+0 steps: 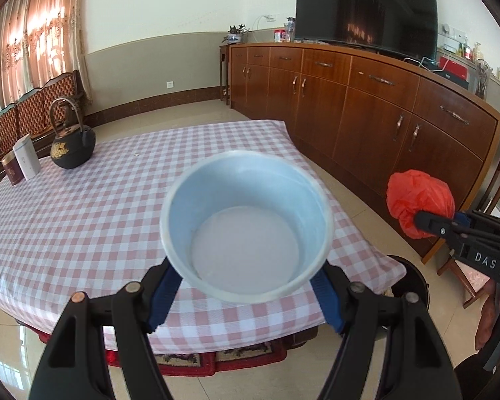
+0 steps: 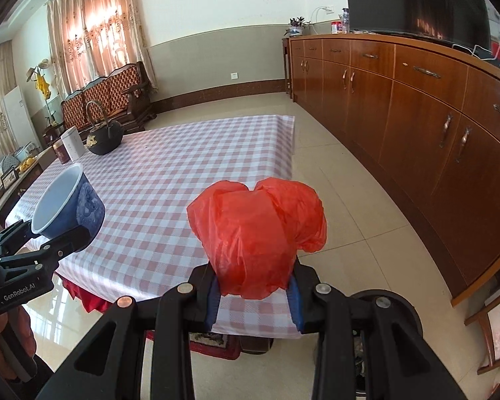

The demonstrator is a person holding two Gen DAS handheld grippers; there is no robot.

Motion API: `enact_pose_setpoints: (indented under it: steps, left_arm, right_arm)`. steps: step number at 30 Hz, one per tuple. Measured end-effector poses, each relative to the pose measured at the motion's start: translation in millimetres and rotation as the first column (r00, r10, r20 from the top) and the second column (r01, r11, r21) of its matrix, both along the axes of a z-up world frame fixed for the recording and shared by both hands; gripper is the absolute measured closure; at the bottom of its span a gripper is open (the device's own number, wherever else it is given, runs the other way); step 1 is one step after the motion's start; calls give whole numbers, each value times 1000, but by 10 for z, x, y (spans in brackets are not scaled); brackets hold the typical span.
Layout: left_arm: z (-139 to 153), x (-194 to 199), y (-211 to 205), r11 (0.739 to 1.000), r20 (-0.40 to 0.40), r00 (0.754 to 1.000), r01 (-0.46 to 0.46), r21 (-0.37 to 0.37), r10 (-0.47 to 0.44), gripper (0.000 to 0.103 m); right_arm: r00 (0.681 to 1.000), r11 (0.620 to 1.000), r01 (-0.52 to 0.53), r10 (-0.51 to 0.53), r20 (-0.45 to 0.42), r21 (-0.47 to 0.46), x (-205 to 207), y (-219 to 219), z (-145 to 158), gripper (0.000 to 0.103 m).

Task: Collect trash
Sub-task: 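Carry the cup and red bag with both grippers over the bin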

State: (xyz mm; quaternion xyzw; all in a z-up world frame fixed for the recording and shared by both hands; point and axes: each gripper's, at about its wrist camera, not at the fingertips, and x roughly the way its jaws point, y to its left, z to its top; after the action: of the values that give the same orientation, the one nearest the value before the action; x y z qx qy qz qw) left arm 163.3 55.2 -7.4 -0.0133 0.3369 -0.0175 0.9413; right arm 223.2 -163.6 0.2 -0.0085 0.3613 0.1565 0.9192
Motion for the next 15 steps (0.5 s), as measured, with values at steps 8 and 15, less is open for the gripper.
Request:
enact_pose_setpoints:
  steps: [8,15]
  left_arm:
    - [17,49,-566,994,15,994,112,-7,-112,30]
    - [-23,87,-1015,981,8,981,195,-10,-195,30]
  right_arm:
    - [994,994,112,-112,6,-3,-175,-711,47,67]
    - [981,981,195,-195,5,-14,-333,-1247,25,67]
